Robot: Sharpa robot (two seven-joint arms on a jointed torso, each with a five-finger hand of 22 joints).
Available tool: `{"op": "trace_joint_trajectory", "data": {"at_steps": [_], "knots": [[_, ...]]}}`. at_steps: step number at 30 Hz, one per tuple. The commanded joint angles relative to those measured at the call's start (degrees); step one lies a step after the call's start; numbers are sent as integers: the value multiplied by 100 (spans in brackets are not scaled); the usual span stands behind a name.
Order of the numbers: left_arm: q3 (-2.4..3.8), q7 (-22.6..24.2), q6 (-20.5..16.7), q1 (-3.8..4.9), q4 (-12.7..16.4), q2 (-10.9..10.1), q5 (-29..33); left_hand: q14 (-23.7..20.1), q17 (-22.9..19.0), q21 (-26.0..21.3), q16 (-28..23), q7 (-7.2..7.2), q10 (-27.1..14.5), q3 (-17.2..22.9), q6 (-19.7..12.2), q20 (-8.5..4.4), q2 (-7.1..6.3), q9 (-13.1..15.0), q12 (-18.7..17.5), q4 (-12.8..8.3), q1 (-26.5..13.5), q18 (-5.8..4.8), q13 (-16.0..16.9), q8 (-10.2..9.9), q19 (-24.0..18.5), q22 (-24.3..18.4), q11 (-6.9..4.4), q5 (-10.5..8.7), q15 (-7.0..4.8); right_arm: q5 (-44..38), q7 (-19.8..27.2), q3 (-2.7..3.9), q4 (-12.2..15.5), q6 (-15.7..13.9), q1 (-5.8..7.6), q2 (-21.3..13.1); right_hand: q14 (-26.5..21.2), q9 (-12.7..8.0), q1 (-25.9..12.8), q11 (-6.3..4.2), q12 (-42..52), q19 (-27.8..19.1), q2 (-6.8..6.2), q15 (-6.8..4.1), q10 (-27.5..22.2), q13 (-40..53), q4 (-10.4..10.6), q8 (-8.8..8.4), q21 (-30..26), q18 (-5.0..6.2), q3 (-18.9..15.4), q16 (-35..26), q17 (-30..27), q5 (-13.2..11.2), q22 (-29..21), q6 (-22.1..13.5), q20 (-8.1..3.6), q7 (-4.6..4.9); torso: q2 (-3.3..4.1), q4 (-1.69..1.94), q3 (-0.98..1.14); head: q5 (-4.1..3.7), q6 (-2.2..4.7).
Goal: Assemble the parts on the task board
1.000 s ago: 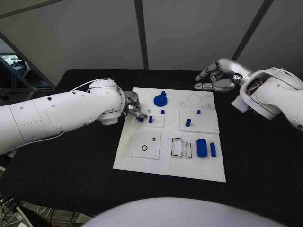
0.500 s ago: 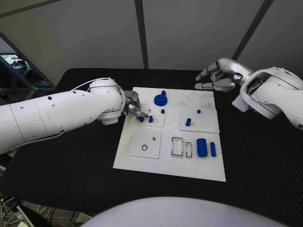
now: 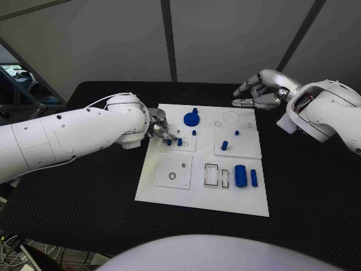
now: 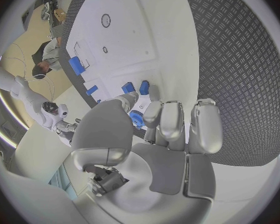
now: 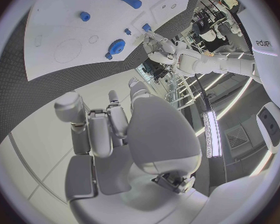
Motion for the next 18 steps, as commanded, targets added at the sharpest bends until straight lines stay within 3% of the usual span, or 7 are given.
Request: {"op": "trace_joint_trajectory", "data": {"at_steps": [1, 13, 18], "knots": [[4, -38, 42, 5, 26, -7, 14, 154, 9, 23, 25, -1, 44, -37, 60, -3, -11, 7, 28, -6, -60, -5, 16, 21, 28, 340, 6, 13, -26, -13, 8, 3, 5, 32, 10, 0, 322, 4, 21, -28, 17, -9, 33, -35, -7, 148, 43, 25, -38, 85, -4, -28, 350, 21, -6, -7, -13, -24, 2, -1, -2, 1, -3], [11, -41, 4, 5, 17, -30, 10, 153, 6, 9, 22, -3, 40, -41, 64, -4, -7, 9, 21, -8, -60, 0, 4, 25, 19, 326, 4, 14, -28, -13, 13, 3, 0, 27, 10, 3, 322, 4, 21, -28, 17, -9, 33, -35, -7, 148, 43, 25, -38, 85, -4, -28, 350, 21, -6, -7, -13, -24, 1, -4, -3, -4, 5], [75, -18, -225, 5, 14, -35, 10, 147, -4, -123, 12, 14, -56, -138, -13, -11, -29, 10, -100, -2, -123, 38, -164, 2, -74, 202, 13, 14, -33, -13, 16, 3, -3, 24, 10, 4, 322, 4, 21, -28, 17, -9, 33, -35, -7, 148, 43, 25, -38, 85, -4, -28, 350, 21, -6, -7, -13, -24, 4, -3, -5, -13, 21]]}}
